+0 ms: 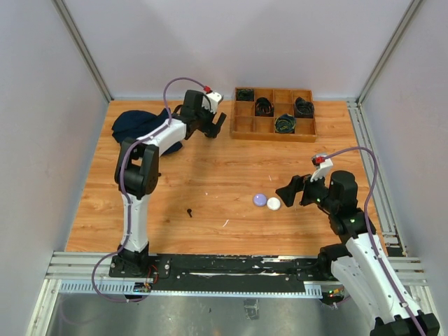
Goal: Insert the wireless bluetooth earbuds into the charging case
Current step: Pick up the charging case at the center of the board.
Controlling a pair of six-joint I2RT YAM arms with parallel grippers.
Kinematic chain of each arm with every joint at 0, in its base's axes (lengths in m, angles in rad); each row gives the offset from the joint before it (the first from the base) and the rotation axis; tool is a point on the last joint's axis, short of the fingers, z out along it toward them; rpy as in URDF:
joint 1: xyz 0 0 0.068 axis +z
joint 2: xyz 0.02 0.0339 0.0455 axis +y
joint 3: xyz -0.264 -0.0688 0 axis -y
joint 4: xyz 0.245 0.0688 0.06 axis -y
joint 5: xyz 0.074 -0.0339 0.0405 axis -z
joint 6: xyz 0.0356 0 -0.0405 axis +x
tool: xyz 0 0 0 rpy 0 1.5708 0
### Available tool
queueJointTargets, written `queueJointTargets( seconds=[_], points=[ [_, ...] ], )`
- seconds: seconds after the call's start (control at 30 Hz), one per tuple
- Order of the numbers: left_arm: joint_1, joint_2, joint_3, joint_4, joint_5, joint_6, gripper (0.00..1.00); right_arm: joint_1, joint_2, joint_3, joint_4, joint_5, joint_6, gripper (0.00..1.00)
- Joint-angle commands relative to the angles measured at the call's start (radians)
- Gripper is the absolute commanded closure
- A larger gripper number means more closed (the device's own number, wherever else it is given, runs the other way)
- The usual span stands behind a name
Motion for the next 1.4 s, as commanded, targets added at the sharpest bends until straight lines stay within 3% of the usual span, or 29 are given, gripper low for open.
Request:
queueJointTargets(
  seconds=[0.0, 0.33, 0.63, 0.9, 1.07, 1.37],
  points=[
    [0.012, 0.042, 0.072, -0.053, 0.091, 0.240, 0.03, -0.009, -0.006, -0.009, 0.032, -0.016, -0.025, 0.01],
    [0.043, 0.248, 0.292, -0.212, 0.191, 0.320, 0.14, -0.010, -0.006, 0.009, 0.016, -0.033, -0.034, 0.01],
    [0.052, 0.314, 0.342, -0.248, 0.194, 0.318, 0.33, -0.010, -0.006, 0.001, 0.023, -0.034, -0.035, 0.01],
    [0.053, 0.307, 0.335, -0.313, 0.202, 0.319, 0.52, -0.011, -0.027, -0.002, 0.025, -0.031, -0.031, 0.01],
    [0.055, 0.258, 0.308, -0.302, 0.228, 0.264, 0.54, -0.011, -0.040, 0.002, 0.033, -0.034, -0.032, 0.01],
    [0.052, 0.031, 0.057, -0.092, 0.175, -0.051, 0.61, -0.008, -0.084, -0.014, 0.094, -0.083, -0.020, 0.01]
  ],
)
